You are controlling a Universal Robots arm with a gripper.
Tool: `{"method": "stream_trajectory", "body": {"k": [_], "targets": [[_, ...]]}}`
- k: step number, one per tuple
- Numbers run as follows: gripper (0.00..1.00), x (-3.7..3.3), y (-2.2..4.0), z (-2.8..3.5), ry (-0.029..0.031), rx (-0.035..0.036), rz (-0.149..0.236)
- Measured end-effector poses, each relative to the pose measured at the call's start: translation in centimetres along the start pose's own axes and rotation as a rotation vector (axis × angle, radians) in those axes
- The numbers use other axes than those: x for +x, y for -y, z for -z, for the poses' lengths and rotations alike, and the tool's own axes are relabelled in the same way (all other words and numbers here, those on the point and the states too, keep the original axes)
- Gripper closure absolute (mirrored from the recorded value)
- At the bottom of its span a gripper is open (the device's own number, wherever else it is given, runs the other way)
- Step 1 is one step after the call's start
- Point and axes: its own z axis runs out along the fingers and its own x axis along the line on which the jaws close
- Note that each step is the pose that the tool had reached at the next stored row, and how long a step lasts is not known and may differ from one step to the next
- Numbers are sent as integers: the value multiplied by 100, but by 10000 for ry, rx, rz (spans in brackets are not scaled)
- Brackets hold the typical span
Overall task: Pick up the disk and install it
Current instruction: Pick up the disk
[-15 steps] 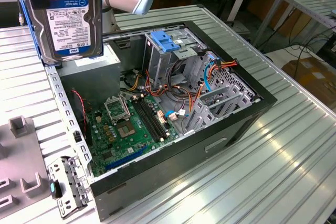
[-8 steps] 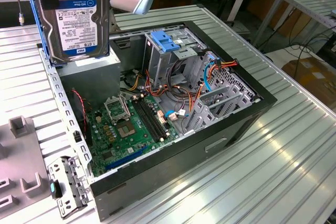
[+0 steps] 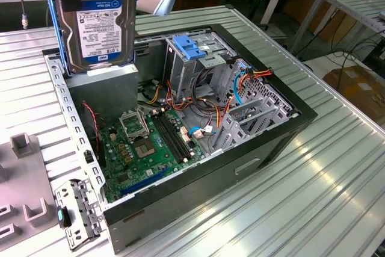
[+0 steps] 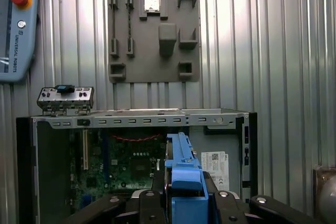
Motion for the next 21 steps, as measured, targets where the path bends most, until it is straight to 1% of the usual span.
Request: {"method": "stream_trajectory", "body": {"k": [8,9,10,12,14,16,19,21], "targets": [[63,22,147,0,1,-5,-22],[63,26,177,0,0,-8,-26],[63,37,236,1,-1,-12,-36],[63,43,271,1,0,-14,-41],[63,55,328,1,-1,-16,-49],[63,63,367,1,-1,-18,-55],[63,81,448,1,1,-23,-68],[63,88,481,1,-1,-26,-75]]}}
